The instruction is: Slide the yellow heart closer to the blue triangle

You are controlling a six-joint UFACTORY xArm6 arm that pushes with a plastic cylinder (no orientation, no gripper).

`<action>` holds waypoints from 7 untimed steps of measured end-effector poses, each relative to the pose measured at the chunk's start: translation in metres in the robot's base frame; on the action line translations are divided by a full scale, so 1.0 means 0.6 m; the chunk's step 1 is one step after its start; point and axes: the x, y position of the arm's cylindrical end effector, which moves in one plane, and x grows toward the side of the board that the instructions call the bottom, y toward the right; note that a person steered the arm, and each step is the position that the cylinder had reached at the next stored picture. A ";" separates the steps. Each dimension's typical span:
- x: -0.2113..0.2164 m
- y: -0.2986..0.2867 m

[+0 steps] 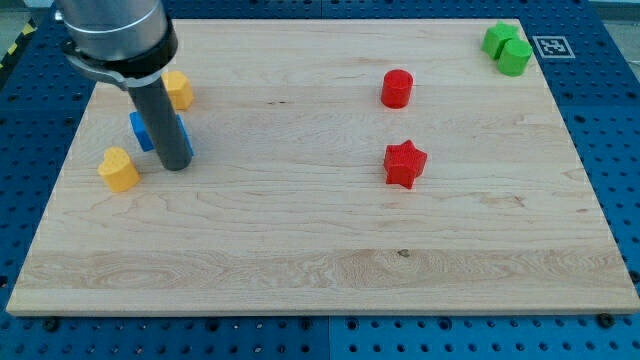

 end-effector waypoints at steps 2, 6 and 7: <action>0.000 0.002; 0.164 -0.056; 0.162 -0.201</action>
